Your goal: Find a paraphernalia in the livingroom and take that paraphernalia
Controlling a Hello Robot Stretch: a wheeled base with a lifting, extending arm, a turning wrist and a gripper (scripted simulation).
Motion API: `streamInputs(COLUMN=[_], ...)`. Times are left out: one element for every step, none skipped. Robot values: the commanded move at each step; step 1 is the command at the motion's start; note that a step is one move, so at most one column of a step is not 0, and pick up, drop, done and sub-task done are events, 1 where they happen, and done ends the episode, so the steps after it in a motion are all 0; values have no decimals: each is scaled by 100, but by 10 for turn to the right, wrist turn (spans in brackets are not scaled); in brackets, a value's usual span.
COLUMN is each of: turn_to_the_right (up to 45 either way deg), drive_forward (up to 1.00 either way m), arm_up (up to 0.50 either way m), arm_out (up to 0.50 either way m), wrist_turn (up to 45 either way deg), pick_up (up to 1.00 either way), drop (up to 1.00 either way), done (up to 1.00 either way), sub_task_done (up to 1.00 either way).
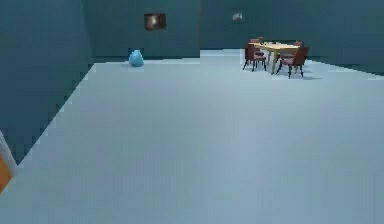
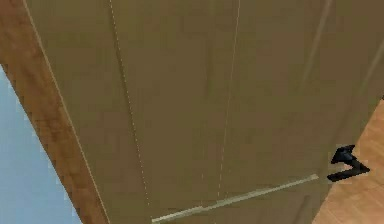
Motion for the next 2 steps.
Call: streamInputs(turn_to_the_right=[0,30], drive_forward=[25,0], arm_up=[0,0], arm_out=[0,0], wrist_turn=[0,0], pick_up=[0,0], drop=[0,0], done=[0,0], sub_task_done=[0,0])
